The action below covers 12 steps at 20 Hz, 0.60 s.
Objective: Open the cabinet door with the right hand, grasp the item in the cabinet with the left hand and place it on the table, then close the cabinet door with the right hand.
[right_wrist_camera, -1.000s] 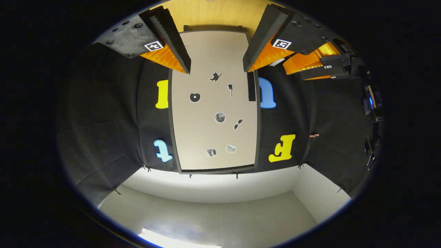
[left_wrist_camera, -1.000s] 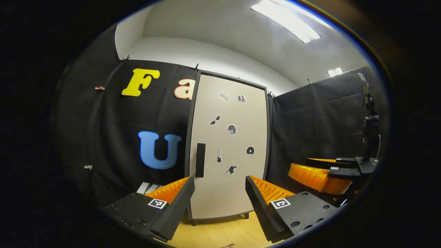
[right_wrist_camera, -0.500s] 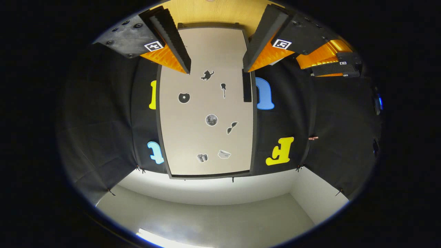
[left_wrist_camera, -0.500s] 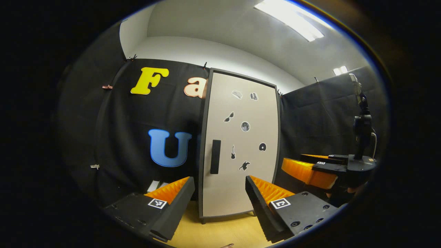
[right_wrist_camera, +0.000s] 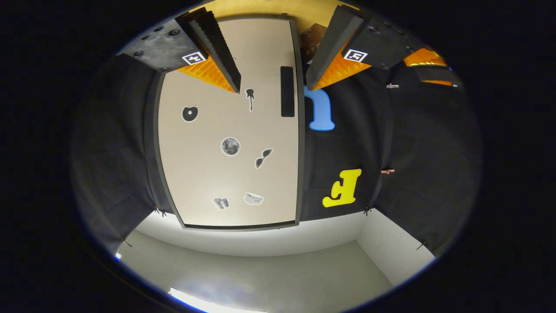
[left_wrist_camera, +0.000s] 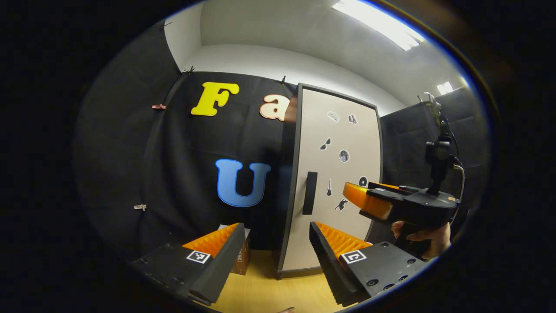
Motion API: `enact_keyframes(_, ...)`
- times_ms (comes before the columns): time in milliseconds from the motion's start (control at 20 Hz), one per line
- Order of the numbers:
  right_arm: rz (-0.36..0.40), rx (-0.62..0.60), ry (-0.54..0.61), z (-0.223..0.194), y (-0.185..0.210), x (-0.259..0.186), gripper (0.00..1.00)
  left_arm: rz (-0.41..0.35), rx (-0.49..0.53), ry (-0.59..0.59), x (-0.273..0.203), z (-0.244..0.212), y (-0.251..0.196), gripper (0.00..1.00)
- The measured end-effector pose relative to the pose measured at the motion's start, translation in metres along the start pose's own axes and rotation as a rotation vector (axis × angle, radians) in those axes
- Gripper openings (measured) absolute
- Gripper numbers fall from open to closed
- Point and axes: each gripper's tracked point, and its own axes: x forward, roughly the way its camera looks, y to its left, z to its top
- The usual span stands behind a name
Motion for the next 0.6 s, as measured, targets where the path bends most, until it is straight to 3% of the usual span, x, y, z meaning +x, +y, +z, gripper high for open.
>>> enact_keyframes(600, -0.022, -0.025, 0.045, -0.052, 0.028, 0.087, 0.98, 0.058, 0.101, 0.012, 0.003, -0.011, 0.05, 0.93)
